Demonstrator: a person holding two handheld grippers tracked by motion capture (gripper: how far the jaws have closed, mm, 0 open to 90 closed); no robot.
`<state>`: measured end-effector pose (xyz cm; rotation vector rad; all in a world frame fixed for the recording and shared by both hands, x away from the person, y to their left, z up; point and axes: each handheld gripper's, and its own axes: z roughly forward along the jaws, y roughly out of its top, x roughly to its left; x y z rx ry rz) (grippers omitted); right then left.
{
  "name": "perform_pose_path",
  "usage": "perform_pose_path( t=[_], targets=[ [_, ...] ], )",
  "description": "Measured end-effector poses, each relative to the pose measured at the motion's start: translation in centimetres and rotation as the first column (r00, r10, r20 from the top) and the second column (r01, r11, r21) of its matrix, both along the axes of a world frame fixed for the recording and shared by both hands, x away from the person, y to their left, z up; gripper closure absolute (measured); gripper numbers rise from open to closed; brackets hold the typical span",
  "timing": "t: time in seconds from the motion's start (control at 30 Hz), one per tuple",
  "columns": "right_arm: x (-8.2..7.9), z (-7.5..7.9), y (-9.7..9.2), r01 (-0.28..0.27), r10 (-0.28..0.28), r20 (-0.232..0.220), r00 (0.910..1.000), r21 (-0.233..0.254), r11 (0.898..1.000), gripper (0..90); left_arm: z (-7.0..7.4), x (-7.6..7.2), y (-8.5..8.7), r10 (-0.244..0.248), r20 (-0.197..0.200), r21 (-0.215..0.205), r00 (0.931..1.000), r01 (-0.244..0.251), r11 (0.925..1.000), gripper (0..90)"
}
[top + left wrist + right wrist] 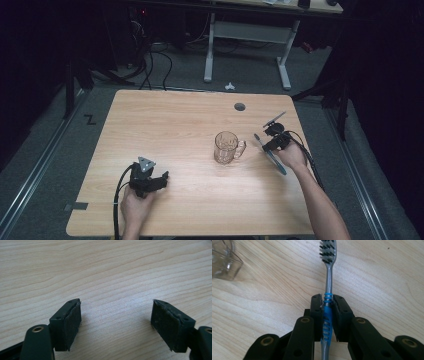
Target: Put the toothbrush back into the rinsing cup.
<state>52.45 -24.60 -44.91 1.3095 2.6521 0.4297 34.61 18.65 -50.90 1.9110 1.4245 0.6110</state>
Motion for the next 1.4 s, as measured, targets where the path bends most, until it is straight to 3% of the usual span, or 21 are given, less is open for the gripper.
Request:
perform_pose_path(
  t=[0.37, 0.8, 1.2, 1.4],
  targets=[
    [-0.9, 1.4, 0.0, -0.016, 0.013, 0.042, 0.999, 0.066, 0.998, 79.9, 0.0, 0.0, 0.0, 0.0, 0.0, 0.001, 1.0, 0.0, 1.0, 24.9],
    [-2.0, 2.5, 0.5, -0.056, 0.046, 0.09, 0.9949, 0.112, 0.992, 79.9, 0.0, 0.0, 0.0, 0.0, 0.0, 0.001, 1.0, 0.0, 1.0, 24.9],
    [-3.1, 2.6, -0.2, -0.062, 0.041, 0.109, 0.9932, 0.2, 0.978, 79.9, 0.0, 0.0, 0.0, 0.0, 0.0, 0.004, 1.0, 0.0, 1.0, 25.1],
    [-3.7, 2.9, -0.4, -0.072, 0.042, 0.124, 0.9914, 0.249, 0.966, 80.0, 0.0, 0.0, -0.1, 0.001, 0.001, 0.005, 1.0, -0.001, 1.0, 25.0]
  ],
)
